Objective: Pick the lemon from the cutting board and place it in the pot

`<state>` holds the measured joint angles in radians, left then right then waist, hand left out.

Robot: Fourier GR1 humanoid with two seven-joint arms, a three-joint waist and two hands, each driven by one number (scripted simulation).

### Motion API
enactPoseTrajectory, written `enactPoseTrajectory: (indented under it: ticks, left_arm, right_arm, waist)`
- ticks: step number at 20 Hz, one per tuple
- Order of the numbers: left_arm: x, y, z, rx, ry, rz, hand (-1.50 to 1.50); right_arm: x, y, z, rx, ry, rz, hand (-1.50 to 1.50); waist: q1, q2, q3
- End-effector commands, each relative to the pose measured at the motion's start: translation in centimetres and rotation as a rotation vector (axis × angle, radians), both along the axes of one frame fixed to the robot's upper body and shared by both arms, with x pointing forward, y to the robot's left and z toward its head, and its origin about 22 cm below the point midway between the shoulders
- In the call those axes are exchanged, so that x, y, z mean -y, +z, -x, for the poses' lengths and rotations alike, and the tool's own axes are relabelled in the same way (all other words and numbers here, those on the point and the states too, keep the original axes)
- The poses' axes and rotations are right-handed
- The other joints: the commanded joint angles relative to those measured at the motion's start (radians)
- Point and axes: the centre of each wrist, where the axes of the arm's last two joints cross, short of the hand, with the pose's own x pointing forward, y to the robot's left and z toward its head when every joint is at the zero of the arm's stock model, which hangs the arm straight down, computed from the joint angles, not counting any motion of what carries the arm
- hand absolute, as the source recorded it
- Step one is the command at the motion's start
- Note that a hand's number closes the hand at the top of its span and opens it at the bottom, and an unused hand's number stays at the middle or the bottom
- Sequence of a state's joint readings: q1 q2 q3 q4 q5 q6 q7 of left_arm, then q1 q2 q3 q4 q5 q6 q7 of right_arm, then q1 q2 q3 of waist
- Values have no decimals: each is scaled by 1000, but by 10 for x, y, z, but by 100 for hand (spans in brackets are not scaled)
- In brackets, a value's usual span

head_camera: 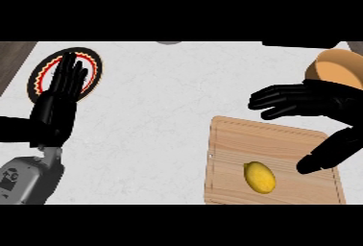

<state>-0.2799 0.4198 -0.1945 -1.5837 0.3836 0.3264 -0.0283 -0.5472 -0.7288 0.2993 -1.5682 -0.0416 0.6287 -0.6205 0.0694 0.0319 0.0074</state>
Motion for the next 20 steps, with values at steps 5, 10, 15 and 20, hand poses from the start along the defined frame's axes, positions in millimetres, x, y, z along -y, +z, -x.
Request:
enactPoseTrajectory:
  ticks: [5,10,15,20]
  left_arm:
    - [-5,-3,-6,-16,31,5,0]
    - [-5,2,-9,-16,40,6,0]
    - [-12,-9,-13,-14,69,-2,0]
    - [-8,-1,-14,-18,58,2,0]
  right_arm:
    - [-3,-14,6,109,283,256,-150]
    - [7,-44,0,162,296,360,-150]
    - [15,-73,-6,156,287,448,-150]
    - [-9,-89,-14,179,314,514,-150]
  waist:
    - [-29,-17,-4]
    - [-33,-21,-5]
    - [-48,-24,-7]
    - [-53,-28,-7]
